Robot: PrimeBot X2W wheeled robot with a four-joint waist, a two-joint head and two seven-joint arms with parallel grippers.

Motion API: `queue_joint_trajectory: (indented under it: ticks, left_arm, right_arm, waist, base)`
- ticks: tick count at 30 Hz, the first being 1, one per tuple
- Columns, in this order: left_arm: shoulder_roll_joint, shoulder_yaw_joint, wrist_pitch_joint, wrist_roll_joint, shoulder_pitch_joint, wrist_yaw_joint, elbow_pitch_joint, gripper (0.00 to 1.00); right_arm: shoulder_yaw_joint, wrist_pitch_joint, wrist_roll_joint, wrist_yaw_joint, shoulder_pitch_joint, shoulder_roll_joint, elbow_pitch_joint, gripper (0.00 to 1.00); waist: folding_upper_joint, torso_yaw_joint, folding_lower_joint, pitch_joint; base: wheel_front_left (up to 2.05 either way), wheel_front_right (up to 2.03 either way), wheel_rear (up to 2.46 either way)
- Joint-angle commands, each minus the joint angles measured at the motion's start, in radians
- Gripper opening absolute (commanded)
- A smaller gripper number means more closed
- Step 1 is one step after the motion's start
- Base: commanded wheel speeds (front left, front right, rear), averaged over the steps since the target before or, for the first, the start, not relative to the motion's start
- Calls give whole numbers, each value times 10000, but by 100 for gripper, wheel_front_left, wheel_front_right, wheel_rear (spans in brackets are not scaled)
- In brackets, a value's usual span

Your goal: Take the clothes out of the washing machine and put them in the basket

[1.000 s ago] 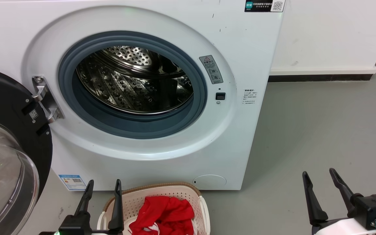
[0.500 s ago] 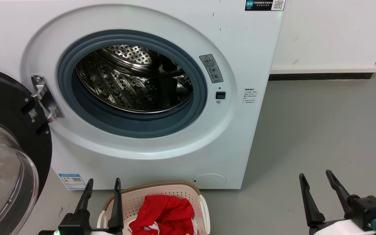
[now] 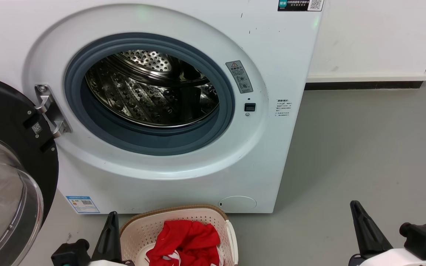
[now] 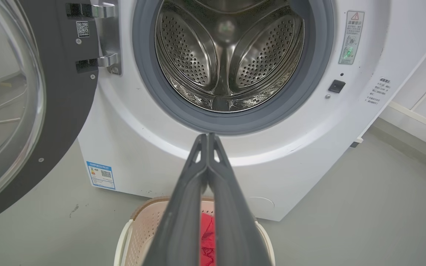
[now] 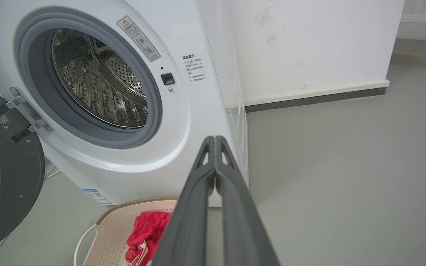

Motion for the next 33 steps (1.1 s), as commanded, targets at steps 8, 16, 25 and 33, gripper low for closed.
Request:
queue_joint_trajectory:
  ticks: [8, 16, 25, 33]
  left_arm:
    - [-25, 205, 385, -1676, -506, -159, 8, 0]
    - [-48, 347, 711, -3021, -723, -282, 142, 0]
    - [-72, 503, 1052, -4393, -947, -415, 286, 0]
    - [-90, 630, 1333, -5504, -1129, -521, 405, 0]
  right_arm:
    - [-8, 47, 1846, 1, -590, -166, 269, 0]
    - [-32, 102, 3286, 1, -857, -228, 584, 0]
    - [-77, 170, 4750, 1, -1122, -276, 904, 0]
    - [-128, 239, 5918, 0, -1333, -304, 1167, 0]
  waist:
    - [0, -8, 0, 30]
    - [0, -15, 0, 61]
    - [0, -23, 0, 94]
    - [0, -30, 0, 124]
  base:
    - [0, 0, 0]
    - [0, 0, 0]
    - [0, 0, 0]
    - [0, 0, 0]
